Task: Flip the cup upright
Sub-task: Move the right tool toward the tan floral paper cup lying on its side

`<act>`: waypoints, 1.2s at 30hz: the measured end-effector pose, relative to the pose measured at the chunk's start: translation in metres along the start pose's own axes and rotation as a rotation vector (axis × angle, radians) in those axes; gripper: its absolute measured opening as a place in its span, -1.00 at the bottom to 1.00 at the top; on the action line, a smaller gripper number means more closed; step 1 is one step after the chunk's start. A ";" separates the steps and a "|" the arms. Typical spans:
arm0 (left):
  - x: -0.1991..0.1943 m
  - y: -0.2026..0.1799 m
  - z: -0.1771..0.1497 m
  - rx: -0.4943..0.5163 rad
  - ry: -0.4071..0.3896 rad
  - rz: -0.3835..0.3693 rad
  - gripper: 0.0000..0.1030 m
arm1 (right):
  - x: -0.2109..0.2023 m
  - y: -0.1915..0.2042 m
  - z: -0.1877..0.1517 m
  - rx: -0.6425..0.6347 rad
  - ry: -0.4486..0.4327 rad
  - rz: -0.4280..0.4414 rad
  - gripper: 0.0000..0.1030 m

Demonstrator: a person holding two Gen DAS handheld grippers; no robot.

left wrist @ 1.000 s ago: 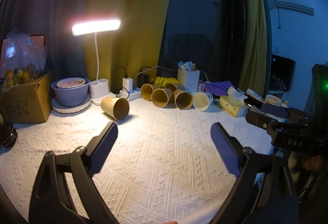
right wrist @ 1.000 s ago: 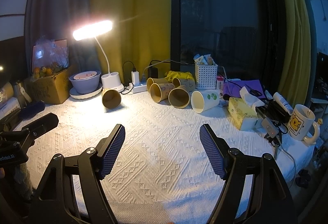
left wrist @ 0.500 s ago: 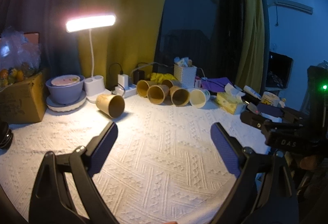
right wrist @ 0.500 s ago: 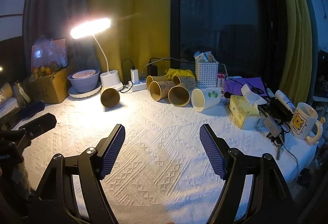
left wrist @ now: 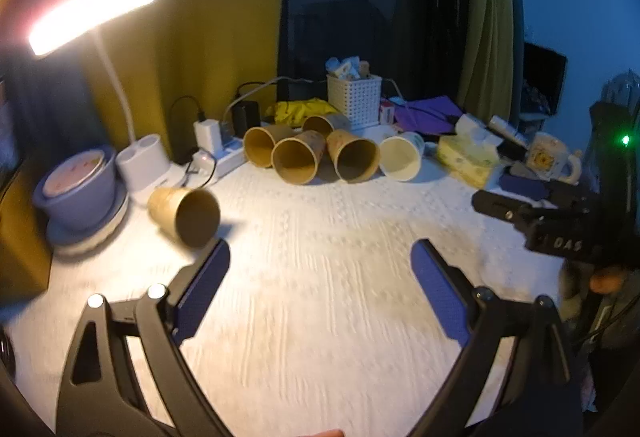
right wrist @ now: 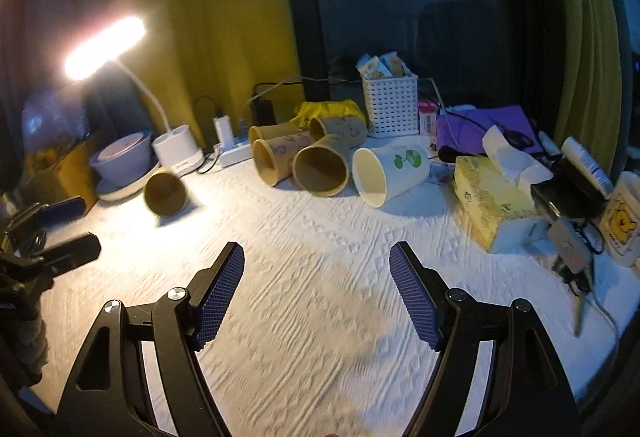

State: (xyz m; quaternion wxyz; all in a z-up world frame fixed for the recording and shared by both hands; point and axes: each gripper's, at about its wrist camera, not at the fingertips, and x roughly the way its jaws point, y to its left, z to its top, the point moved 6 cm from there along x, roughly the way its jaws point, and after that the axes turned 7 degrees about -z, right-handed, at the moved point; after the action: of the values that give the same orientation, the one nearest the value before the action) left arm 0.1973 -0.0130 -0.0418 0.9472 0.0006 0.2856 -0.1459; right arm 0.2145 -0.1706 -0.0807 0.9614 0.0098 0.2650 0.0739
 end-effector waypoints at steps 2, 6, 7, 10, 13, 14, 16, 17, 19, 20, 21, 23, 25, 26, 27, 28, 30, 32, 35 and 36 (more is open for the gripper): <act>0.021 0.004 0.009 0.024 0.023 -0.017 0.80 | 0.013 -0.005 0.007 0.014 0.001 0.000 0.52; 0.062 0.012 0.025 0.052 0.067 -0.022 0.80 | 0.039 -0.015 0.023 0.044 0.002 -0.005 0.52; 0.073 0.015 0.029 0.053 0.077 -0.025 0.80 | 0.046 -0.017 0.026 0.049 0.007 -0.011 0.52; 0.102 0.023 0.040 0.053 0.112 -0.006 0.80 | 0.067 -0.024 0.036 0.069 0.021 -0.024 0.52; 0.134 0.034 0.052 0.027 0.148 -0.005 0.80 | 0.085 -0.027 0.044 0.067 0.036 -0.031 0.52; 0.143 0.037 0.055 0.021 0.154 -0.002 0.80 | 0.091 -0.028 0.047 0.064 0.041 -0.032 0.52; 0.156 0.041 0.060 0.013 0.168 -0.005 0.80 | 0.102 -0.031 0.054 0.058 0.047 -0.033 0.52; 0.163 0.043 0.064 0.008 0.172 -0.008 0.80 | 0.108 -0.032 0.057 0.058 0.052 -0.033 0.52; 0.176 0.046 0.070 0.017 0.177 -0.006 0.80 | 0.120 -0.035 0.062 0.066 0.068 -0.034 0.52; 0.185 0.048 0.073 0.030 0.186 0.001 0.80 | 0.126 -0.037 0.065 0.072 0.079 -0.034 0.52; 0.192 0.048 0.075 0.036 0.196 0.005 0.80 | 0.132 -0.039 0.067 0.079 0.088 -0.031 0.52; 0.207 0.051 0.077 0.050 0.214 0.009 0.80 | 0.140 -0.042 0.071 0.090 0.098 -0.035 0.52; 0.214 0.052 0.078 0.063 0.218 0.020 0.80 | 0.145 -0.043 0.075 0.093 0.099 -0.035 0.52; 0.217 0.054 0.079 0.069 0.217 0.024 0.80 | 0.147 -0.043 0.076 0.092 0.099 -0.036 0.52; 0.219 0.055 0.080 0.070 0.217 0.025 0.80 | 0.148 -0.043 0.078 0.092 0.097 -0.036 0.52; 0.221 0.056 0.081 0.073 0.218 0.025 0.80 | 0.149 -0.043 0.079 0.091 0.095 -0.035 0.52; 0.227 0.058 0.083 0.078 0.220 0.023 0.80 | 0.151 -0.044 0.079 0.096 0.097 -0.034 0.52; 0.235 0.061 0.082 0.078 0.236 0.018 0.80 | 0.153 -0.045 0.079 0.102 0.100 -0.032 0.52; 0.243 0.060 0.080 0.097 0.253 0.025 0.80 | 0.153 -0.047 0.078 0.109 0.104 -0.031 0.52; 0.245 0.060 0.079 0.102 0.254 0.028 0.80 | 0.154 -0.047 0.079 0.108 0.104 -0.033 0.52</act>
State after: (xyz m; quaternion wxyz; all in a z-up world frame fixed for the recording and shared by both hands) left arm 0.4514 -0.0297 -0.1127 0.9042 0.0712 0.3952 -0.1458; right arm 0.3914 -0.1930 -0.0939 0.9454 0.0533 0.3184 0.0440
